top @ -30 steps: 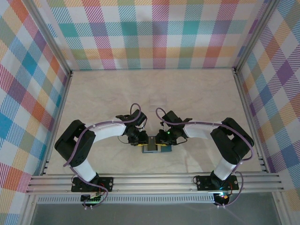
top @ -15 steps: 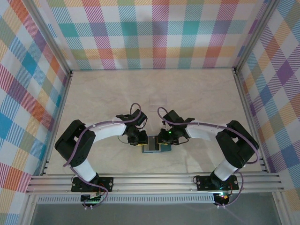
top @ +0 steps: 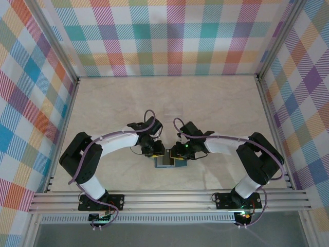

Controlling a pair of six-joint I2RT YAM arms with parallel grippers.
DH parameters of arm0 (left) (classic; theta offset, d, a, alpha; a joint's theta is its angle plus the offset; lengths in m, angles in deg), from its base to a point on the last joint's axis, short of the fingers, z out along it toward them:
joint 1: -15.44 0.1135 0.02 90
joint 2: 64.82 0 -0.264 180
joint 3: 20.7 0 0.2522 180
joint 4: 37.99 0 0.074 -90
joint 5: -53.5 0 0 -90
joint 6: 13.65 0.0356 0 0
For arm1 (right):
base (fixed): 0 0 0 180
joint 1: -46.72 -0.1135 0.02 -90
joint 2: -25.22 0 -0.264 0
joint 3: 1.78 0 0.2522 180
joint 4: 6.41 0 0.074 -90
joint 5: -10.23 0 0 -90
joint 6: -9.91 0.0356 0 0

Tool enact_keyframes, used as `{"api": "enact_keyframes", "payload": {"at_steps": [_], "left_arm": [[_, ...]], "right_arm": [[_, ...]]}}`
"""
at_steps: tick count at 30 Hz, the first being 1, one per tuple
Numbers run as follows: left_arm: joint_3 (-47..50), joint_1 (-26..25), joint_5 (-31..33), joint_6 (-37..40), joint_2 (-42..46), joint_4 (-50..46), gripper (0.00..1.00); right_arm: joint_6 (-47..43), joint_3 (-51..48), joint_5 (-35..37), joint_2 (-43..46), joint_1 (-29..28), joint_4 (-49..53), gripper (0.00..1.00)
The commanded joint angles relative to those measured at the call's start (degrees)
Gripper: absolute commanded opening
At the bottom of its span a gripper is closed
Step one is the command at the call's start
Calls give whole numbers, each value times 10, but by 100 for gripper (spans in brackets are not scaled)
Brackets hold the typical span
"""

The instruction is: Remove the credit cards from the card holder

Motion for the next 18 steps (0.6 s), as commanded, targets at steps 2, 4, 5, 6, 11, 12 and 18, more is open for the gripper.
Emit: {"api": "enact_keyframes", "payload": {"at_steps": [2, 4, 5, 6, 11, 12, 18], "left_arm": [[-27, -21, 24, 22, -29, -46, 30], [-26, -22, 29, 26, -43, -51, 30], [-27, -22, 32, 27, -49, -54, 30], [-26, -22, 36, 30, -54, -57, 30], [-26, -23, 59, 41, -75, -76, 27], [-25, -23, 59, 42, -77, -75, 26], [-22, -24, 54, 42, -88, -75, 23]], "right_arm": [[8, -8, -24, -18, 4, -24, 32], [8, -8, -23, -23, 5, -25, 32], [7, -9, -21, -26, 6, -21, 32], [7, -9, -21, -27, 8, -21, 32], [7, -23, -46, -40, 13, -53, 30], [9, -26, -53, -45, 15, -63, 30], [34, -64, -104, -55, 27, -158, 26]]}}
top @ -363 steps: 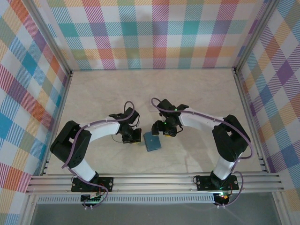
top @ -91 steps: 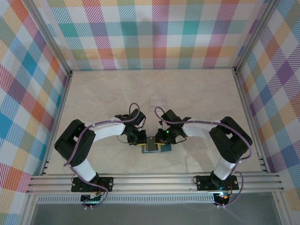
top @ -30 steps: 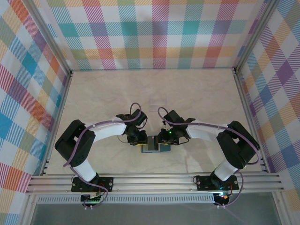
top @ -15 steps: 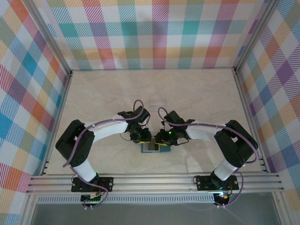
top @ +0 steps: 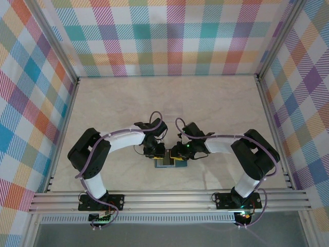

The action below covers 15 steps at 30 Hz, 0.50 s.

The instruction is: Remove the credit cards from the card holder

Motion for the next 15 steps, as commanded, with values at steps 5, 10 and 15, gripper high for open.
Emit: {"api": "enact_keyframes", "payload": {"at_steps": [5, 10, 15], "left_arm": [[8, -11, 28, 4, -37, -36, 22], [7, -13, 32, 2, -39, -39, 22], [7, -13, 44, -1, -22, -46, 22]], "right_arm": [[28, -46, -46, -16, 10, -102, 24], [27, -50, -47, -20, 14, -99, 20], [16, -52, -20, -4, 17, -64, 15]]}}
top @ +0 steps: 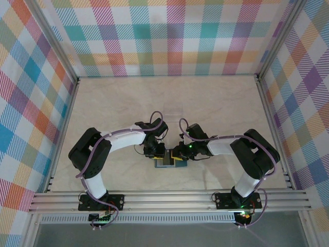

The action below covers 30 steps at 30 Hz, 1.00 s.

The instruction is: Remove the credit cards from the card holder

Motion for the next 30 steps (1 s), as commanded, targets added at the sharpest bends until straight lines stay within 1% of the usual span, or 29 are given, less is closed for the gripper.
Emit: {"api": "enact_keyframes", "payload": {"at_steps": [1, 8, 12, 17, 26, 30], "left_arm": [[15, -10, 36, -1, -15, -36, 22], [16, -11, 40, 0, -11, -38, 21], [19, -11, 37, -7, -6, -27, 21], [22, -11, 25, -15, 7, -8, 21], [33, -11, 12, -19, 20, 13, 21], [39, -12, 5, -23, 21, 24, 21]], "right_arm": [[-11, -11, 23, 4, 0, 31, 15], [-44, -1, 78, 52, 9, 131, 11], [-72, 20, 117, 83, 9, 214, 9], [-97, 41, 139, 101, 9, 281, 8], [-99, 58, 124, 97, 9, 288, 8], [-84, 53, 90, 92, 9, 246, 12]]}}
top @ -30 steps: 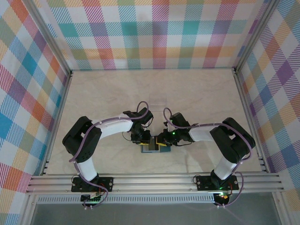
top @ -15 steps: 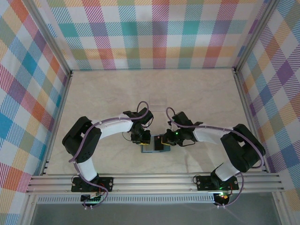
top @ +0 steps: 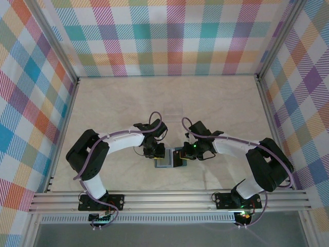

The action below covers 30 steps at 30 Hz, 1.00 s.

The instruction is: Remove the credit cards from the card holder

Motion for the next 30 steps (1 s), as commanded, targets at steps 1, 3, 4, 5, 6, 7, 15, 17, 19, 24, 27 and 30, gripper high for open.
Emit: {"api": "enact_keyframes", "payload": {"at_steps": [1, 3, 4, 5, 6, 7, 15, 17, 19, 24, 27, 30], "left_arm": [[19, -7, 1, -7, 1, -1, 21], [19, -8, -2, -8, -1, 2, 21], [21, -8, -4, -10, -1, 4, 21], [21, -7, -5, -12, 0, 6, 21], [21, -7, -7, -11, -1, 7, 21], [21, -8, -7, -11, 0, 7, 22], [21, -8, 4, -10, 11, 5, 22], [16, -8, 11, -10, 21, 3, 22], [11, -8, 13, -8, 34, 1, 22], [-3, -8, 23, -6, 65, -12, 22], [-8, -7, 32, -3, 81, -23, 22], [-6, -5, 43, -5, 99, -32, 22]], "right_arm": [[10, 4, -29, -7, 2, -18, 14], [24, 0, -48, -10, 2, -47, 17], [30, -3, -52, -10, 2, -57, 17], [37, -5, -54, -10, 2, -66, 18], [40, -5, -56, -12, 2, -70, 18], [40, -5, -57, -13, 3, -71, 17], [29, 2, -26, -3, 2, -36, 9], [21, 8, -11, 11, 2, -17, 8], [8, 18, 1, 25, 2, 5, 7], [-27, 51, 36, 54, 5, 62, 7], [-63, 77, 54, 69, 9, 87, 7], [-137, 118, 78, 69, 11, 117, 6]]}}
